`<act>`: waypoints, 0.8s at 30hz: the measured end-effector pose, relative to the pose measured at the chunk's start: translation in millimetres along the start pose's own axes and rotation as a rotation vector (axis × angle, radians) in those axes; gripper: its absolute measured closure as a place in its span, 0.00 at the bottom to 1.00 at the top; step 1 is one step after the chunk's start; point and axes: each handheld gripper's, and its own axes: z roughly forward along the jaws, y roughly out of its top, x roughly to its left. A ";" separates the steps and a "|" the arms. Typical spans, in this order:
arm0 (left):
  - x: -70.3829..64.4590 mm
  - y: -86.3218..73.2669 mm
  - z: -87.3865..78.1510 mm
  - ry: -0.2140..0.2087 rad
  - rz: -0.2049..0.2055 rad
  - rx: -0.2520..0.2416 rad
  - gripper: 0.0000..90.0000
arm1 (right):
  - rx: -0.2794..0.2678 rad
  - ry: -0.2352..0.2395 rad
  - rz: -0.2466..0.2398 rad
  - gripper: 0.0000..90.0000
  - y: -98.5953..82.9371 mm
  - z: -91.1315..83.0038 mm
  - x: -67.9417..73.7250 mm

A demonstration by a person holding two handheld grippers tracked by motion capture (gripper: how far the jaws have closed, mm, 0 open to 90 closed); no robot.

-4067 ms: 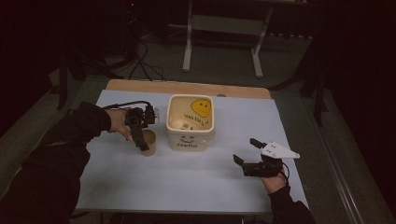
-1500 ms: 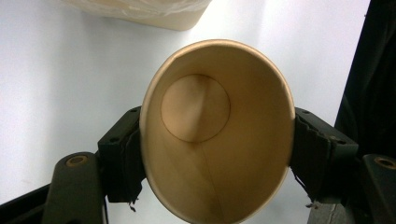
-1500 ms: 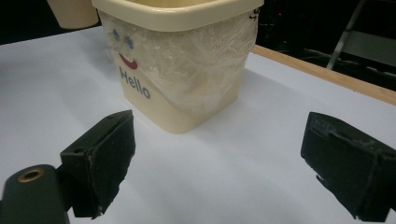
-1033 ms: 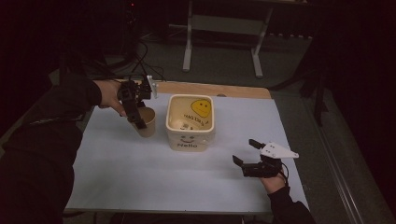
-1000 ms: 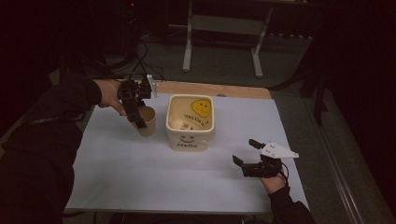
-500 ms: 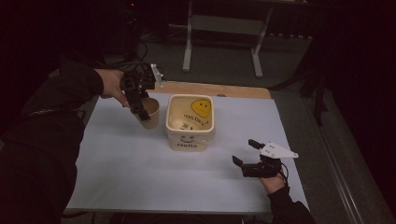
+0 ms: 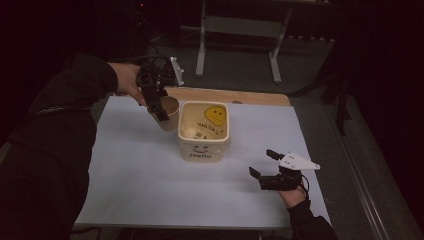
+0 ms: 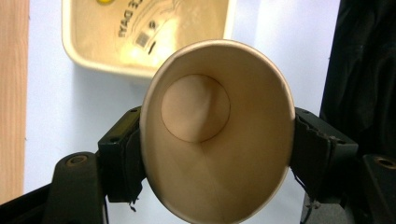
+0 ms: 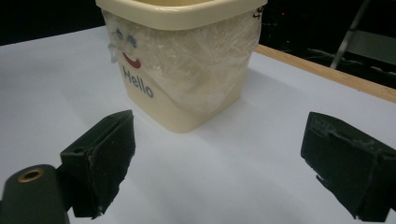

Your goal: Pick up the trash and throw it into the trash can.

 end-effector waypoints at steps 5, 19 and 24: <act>1.0 9.9 0.5 -0.002 0.010 0.010 0.32 | -0.001 0.000 0.000 0.11 -0.2 -0.2 0.1; 2.1 34.4 -0.5 -0.007 0.051 0.012 0.32 | -0.004 0.002 -0.002 0.11 -0.3 -0.9 0.3; 1.8 43.2 -0.6 -0.007 0.057 0.016 0.32 | -0.003 0.002 0.000 0.11 -0.3 -1.2 0.1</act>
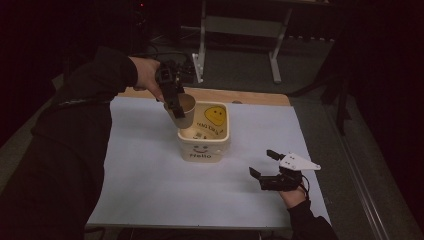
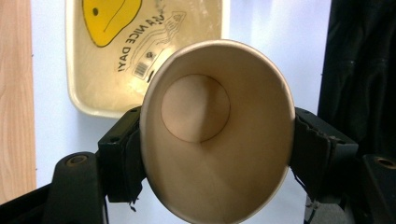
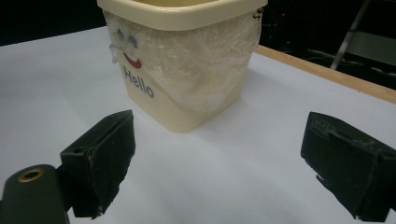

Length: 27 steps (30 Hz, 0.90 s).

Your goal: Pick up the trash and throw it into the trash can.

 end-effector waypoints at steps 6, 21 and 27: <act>-0.8 13.1 0.7 -0.006 0.016 0.007 0.32 | -0.001 0.002 -0.002 0.11 0.1 0.0 0.1; 5.6 36.6 8.8 -0.006 0.044 0.032 0.32 | -0.003 0.003 -0.004 0.11 0.1 -1.1 0.3; 9.2 43.9 11.1 -0.010 0.059 0.025 0.32 | -0.005 0.003 -0.001 0.11 -0.1 -1.6 0.8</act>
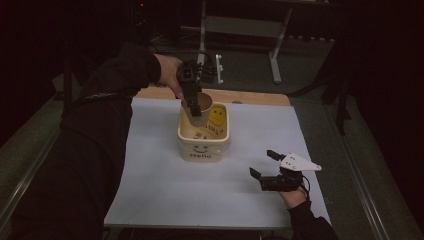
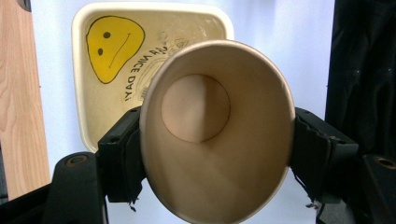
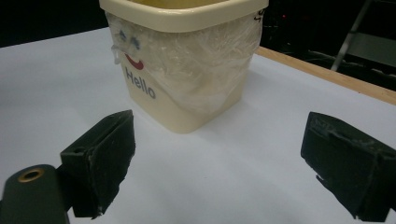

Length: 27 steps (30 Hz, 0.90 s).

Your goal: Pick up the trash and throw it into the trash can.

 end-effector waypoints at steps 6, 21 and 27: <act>3.5 5.2 3.0 -0.001 0.008 0.005 0.32 | -0.001 0.000 0.001 0.11 0.0 -0.9 0.0; 17.2 11.8 16.2 0.008 0.016 0.024 0.32 | -0.004 0.002 0.003 0.11 -1.0 -2.3 -0.9; 21.1 11.6 18.9 0.010 0.013 0.027 0.32 | -0.003 0.004 0.006 0.11 -1.0 -2.7 -0.5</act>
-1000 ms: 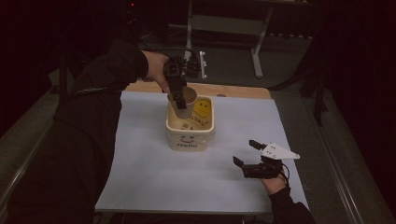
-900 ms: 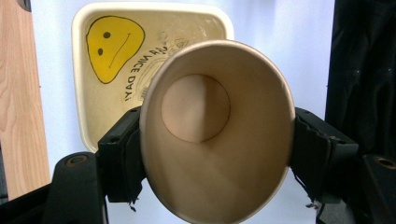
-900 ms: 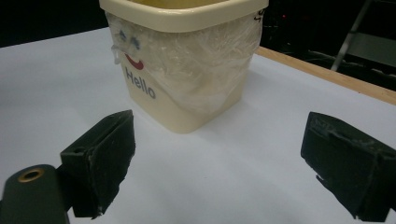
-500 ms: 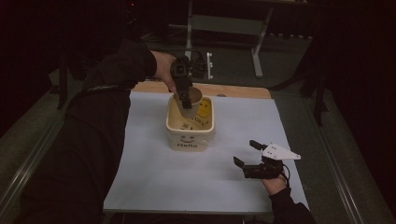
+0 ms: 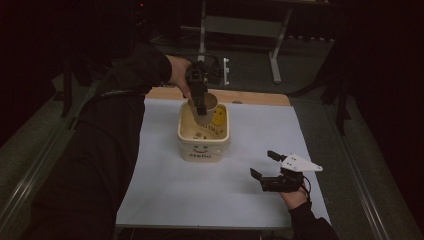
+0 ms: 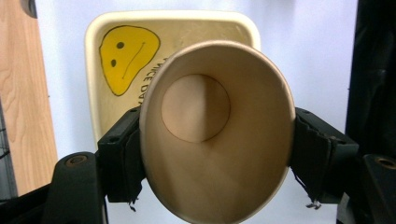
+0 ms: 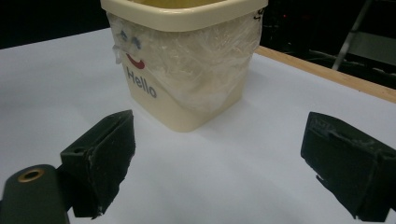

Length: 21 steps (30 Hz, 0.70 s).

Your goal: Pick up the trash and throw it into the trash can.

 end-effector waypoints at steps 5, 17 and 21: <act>2.1 -0.3 0.8 0.014 0.004 0.002 0.32 | 0.000 -0.002 -0.002 0.11 0.0 0.0 -0.2; 14.0 -1.0 3.9 0.001 -0.090 -0.039 0.11 | 0.003 0.003 -0.003 0.11 0.0 -0.4 0.1; 15.9 -3.3 4.2 -0.005 -0.138 -0.027 0.00 | 0.004 0.003 -0.002 0.11 -0.1 -0.3 -0.2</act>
